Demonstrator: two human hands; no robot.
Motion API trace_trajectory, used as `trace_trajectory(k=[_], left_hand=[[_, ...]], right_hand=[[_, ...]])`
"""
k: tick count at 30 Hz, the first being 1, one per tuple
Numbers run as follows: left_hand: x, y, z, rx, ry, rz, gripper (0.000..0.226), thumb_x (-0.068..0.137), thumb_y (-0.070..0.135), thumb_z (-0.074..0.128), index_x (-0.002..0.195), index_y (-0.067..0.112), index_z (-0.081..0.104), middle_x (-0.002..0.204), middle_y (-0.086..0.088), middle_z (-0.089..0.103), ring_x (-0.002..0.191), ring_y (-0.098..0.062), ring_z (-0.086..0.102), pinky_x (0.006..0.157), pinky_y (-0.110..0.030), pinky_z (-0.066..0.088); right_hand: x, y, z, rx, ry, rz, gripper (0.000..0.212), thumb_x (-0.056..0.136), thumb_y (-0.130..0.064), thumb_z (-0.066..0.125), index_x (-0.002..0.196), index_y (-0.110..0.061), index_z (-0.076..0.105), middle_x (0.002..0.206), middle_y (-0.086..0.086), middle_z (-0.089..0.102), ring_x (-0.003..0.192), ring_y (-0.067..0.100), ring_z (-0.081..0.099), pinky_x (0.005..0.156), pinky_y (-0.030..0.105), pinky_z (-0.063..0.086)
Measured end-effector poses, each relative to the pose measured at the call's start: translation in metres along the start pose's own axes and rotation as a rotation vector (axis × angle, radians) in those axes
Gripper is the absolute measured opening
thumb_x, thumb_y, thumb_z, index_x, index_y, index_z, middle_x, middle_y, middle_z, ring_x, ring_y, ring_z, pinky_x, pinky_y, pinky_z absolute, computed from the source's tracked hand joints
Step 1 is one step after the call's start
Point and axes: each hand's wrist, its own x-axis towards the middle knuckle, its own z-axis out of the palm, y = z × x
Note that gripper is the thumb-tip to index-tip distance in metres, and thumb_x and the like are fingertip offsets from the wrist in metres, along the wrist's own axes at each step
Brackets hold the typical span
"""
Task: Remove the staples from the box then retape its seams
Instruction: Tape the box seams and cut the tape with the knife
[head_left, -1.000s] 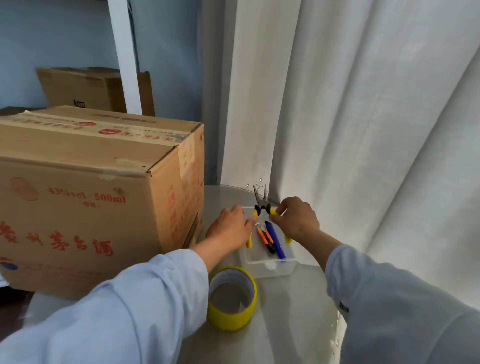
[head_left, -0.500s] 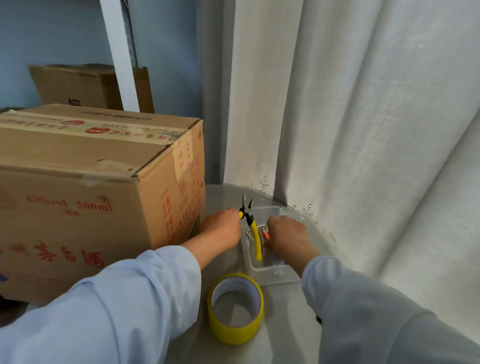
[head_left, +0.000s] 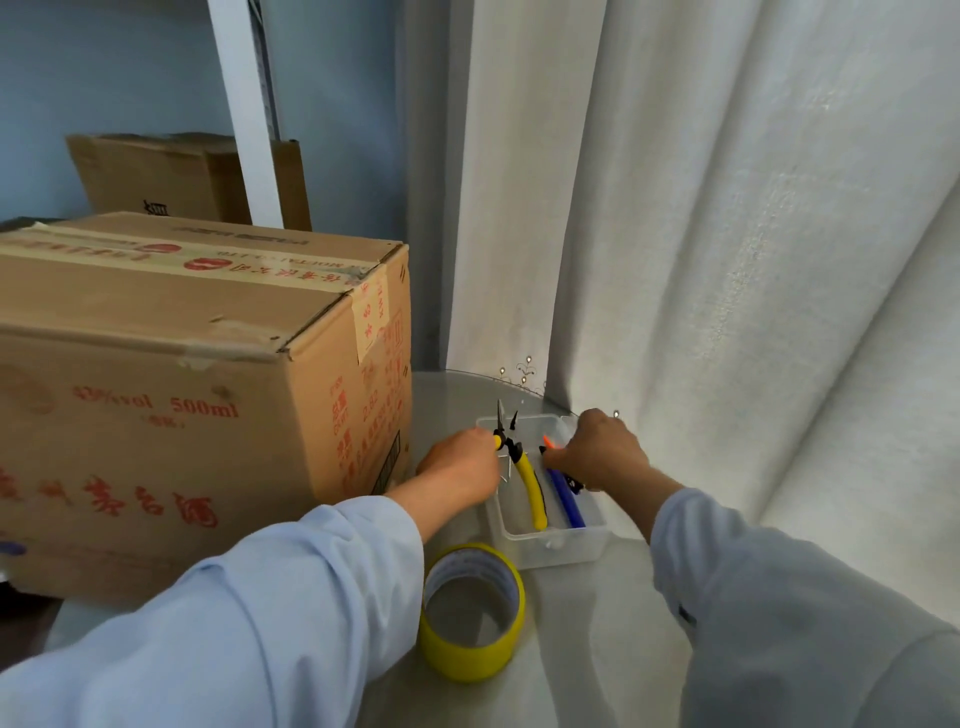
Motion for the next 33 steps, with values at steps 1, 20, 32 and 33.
trace_trajectory(k=[1,20,32,33], left_hand=[[0.000,0.003,0.001,-0.020,-0.001,-0.001,0.022,0.100,0.015,0.037,0.113,0.007,0.052,0.116,-0.015,0.058,0.106,-0.033,0.057,0.077,-0.034,0.044],[0.001,0.019,0.005,0.090,-0.032,0.082,0.025,0.097,0.024,0.050,0.117,0.011,0.055,0.117,-0.011,0.058,0.105,-0.029,0.057,0.077,-0.033,0.045],[0.003,0.027,0.010,0.071,0.037,0.016,0.026,0.094,0.009,0.052,0.120,0.008,0.057,0.119,-0.013,0.059,0.110,-0.031,0.058,0.085,-0.035,0.048],[0.005,0.028,0.009,0.059,0.014,0.037,0.028,0.094,0.009,0.052,0.121,0.008,0.057,0.121,-0.013,0.059,0.111,-0.031,0.057,0.087,-0.035,0.048]], right_hand=[[0.000,0.003,-0.005,0.082,-0.008,0.041,0.037,0.080,-0.036,0.069,0.095,-0.008,0.051,0.091,0.004,0.060,0.084,0.021,0.063,0.075,0.033,0.056],[-0.028,0.004,0.005,0.307,-0.010,0.086,0.030,0.084,-0.034,0.066,0.102,-0.017,0.048,0.088,0.004,0.056,0.082,0.022,0.064,0.083,0.043,0.057],[-0.036,0.009,0.001,0.285,-0.007,0.061,0.039,0.080,-0.033,0.063,0.104,-0.002,0.066,0.095,0.017,0.070,0.086,0.031,0.069,0.080,0.048,0.057],[-0.036,0.010,0.002,0.284,-0.013,0.056,0.039,0.080,-0.033,0.063,0.104,-0.002,0.066,0.092,0.016,0.070,0.085,0.030,0.069,0.081,0.047,0.057]])
